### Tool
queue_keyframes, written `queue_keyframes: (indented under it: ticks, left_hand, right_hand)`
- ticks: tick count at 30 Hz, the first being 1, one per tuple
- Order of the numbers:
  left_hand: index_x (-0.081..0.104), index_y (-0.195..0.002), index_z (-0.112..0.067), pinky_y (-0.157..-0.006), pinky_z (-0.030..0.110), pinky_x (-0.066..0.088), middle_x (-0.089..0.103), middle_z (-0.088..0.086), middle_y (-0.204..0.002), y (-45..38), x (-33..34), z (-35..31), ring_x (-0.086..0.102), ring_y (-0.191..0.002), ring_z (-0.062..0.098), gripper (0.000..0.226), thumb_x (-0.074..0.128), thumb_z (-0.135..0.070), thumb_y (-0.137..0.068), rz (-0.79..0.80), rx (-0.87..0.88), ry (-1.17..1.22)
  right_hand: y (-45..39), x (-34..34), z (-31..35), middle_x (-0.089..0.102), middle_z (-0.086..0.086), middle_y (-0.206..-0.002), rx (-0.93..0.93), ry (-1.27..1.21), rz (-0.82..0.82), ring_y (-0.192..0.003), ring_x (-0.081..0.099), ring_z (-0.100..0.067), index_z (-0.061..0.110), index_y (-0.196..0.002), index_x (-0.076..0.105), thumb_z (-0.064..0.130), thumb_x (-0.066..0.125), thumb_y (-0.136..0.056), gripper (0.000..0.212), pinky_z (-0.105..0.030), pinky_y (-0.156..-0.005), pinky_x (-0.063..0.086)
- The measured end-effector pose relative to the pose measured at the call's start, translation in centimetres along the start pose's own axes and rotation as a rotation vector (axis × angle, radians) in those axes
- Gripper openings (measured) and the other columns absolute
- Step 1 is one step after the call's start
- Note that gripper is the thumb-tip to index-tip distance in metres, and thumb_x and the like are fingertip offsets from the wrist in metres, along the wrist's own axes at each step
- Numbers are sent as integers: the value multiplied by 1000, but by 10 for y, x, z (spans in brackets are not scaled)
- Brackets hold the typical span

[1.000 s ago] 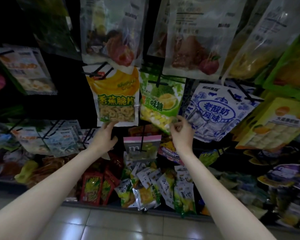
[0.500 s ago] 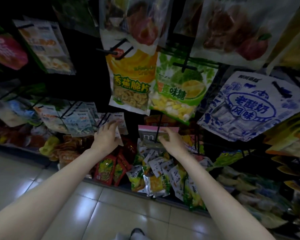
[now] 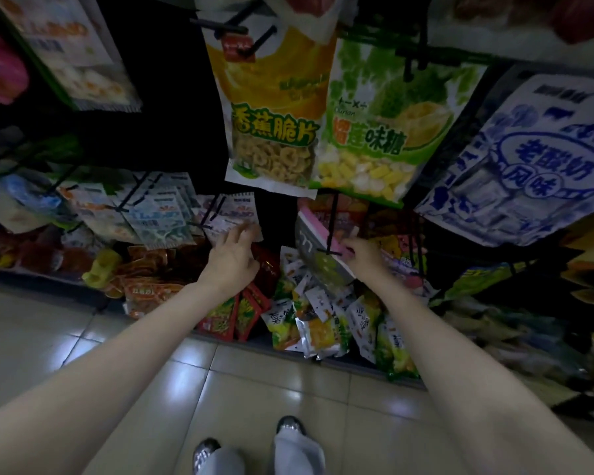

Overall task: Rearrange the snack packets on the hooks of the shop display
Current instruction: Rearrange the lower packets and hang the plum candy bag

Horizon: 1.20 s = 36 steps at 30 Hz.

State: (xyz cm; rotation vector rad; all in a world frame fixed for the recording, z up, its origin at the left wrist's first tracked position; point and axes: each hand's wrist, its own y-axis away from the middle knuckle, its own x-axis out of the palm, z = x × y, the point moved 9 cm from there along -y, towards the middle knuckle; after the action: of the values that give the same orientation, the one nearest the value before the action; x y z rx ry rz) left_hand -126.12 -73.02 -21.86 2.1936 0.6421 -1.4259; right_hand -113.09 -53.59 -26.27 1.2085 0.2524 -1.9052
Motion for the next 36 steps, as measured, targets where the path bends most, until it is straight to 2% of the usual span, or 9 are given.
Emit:
queue_keyframes:
  ticks: [3,6,11,16,22,26,30,34,36]
  left_hand:
    - [29,-142,-13,-103,46,29,26,15,-148,10,-5,-1,23,-135,37,54,48,-9,-92,4,39,42]
    - [31,-142,-11,-100,44,33,27,16,-147,18,-13,-4,28,-133,39,53,48,-4,-92,8,89,129]
    - [31,-142,-12,-73,28,37,35,15,-140,16,-4,-15,50,-106,31,54,48,-4,-91,43,150,231]
    - [31,-144,-15,-89,33,41,37,12,-142,24,16,-28,44,-120,32,54,48,-6,-93,105,212,237]
    - [43,-136,-21,-100,48,34,45,4,-137,28,22,-31,35,-128,30,45,54,-23,-93,77,261,104]
    - [59,-105,-15,-79,37,44,62,1,-98,18,21,-40,57,-99,26,14,54,-18,-92,102,243,239]
    - [51,-94,-13,-63,31,42,63,6,-90,18,34,-72,60,-83,23,1,51,-13,-94,226,334,222]
    - [45,-92,-18,-64,34,42,61,8,-84,28,52,-109,58,-77,24,7,48,-12,-95,317,418,180]
    - [44,-92,-19,-63,33,40,59,6,-81,30,58,-128,57,-75,23,7,47,-13,-95,342,449,161]
  right_hand:
    - [24,0,-9,53,-6,-134,88,-201,39,-124,46,-25,8,-116,61,16,51,-96,24,-30,-91,37]
    - [46,-13,-10,42,-6,-144,132,-224,46,-133,37,-23,8,-130,53,18,51,-96,35,-31,-99,34]
    - [66,-5,-1,44,-7,-143,66,-80,85,-132,40,-21,8,-132,51,17,52,-96,37,-29,-103,34]
    - [76,9,0,50,-8,-138,32,-32,76,-129,44,-23,10,-128,56,23,55,-94,36,-31,-102,36]
    - [82,2,25,60,-6,-107,-141,-19,74,-100,55,-21,11,-111,67,21,56,-93,23,-24,-79,38]
    - [89,-4,17,60,-7,-105,-113,-94,56,-100,55,-22,10,-109,68,21,59,-91,23,-31,-86,41]
    - [104,-14,-4,60,-10,-117,-31,-87,-9,-113,52,-24,7,-115,64,21,57,-93,27,-24,-86,37]
    - [130,-18,-30,61,-10,-114,41,5,-14,-105,56,-25,12,-115,64,27,56,-93,28,-37,-88,47]
    - [149,-20,-44,63,-8,-118,96,-79,-46,-111,56,-22,10,-116,63,27,58,-92,31,-32,-92,45]
